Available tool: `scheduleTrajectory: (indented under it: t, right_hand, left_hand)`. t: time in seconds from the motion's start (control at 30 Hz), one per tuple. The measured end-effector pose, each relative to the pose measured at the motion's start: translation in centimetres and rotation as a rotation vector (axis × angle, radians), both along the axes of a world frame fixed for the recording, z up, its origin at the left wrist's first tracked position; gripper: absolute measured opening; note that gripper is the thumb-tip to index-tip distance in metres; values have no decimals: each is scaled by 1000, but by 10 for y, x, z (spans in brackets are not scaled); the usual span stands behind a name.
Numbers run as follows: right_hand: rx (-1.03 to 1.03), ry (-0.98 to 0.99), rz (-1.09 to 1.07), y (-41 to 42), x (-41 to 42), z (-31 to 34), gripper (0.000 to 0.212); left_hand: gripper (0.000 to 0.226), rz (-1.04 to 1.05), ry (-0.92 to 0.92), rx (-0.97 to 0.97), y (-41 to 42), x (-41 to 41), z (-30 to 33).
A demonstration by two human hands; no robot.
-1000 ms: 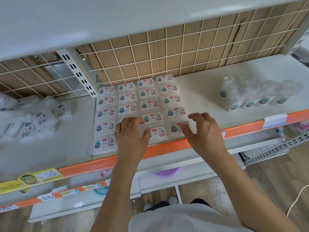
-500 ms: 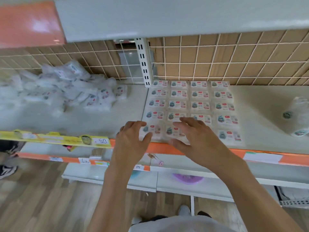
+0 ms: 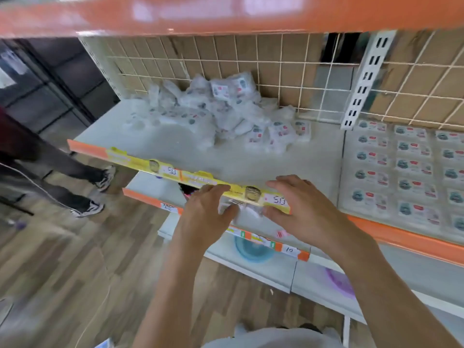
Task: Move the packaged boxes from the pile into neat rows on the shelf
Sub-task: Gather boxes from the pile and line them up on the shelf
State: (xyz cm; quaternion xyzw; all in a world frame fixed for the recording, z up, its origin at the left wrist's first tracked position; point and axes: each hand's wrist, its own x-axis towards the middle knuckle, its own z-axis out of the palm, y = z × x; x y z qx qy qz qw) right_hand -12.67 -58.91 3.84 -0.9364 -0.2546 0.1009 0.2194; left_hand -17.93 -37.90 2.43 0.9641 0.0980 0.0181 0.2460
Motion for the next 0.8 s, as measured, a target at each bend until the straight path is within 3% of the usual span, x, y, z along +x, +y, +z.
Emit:
scheduleTrajectory:
  t: [0.4, 0.8]
  right_hand:
    - [80, 17, 33, 154, 0, -8, 54]
    - [77, 33, 37, 295, 75, -23, 55]
  left_hand:
    - [38, 78, -10, -43, 149, -11, 4]
    - [49, 86, 14, -52, 282, 60, -7]
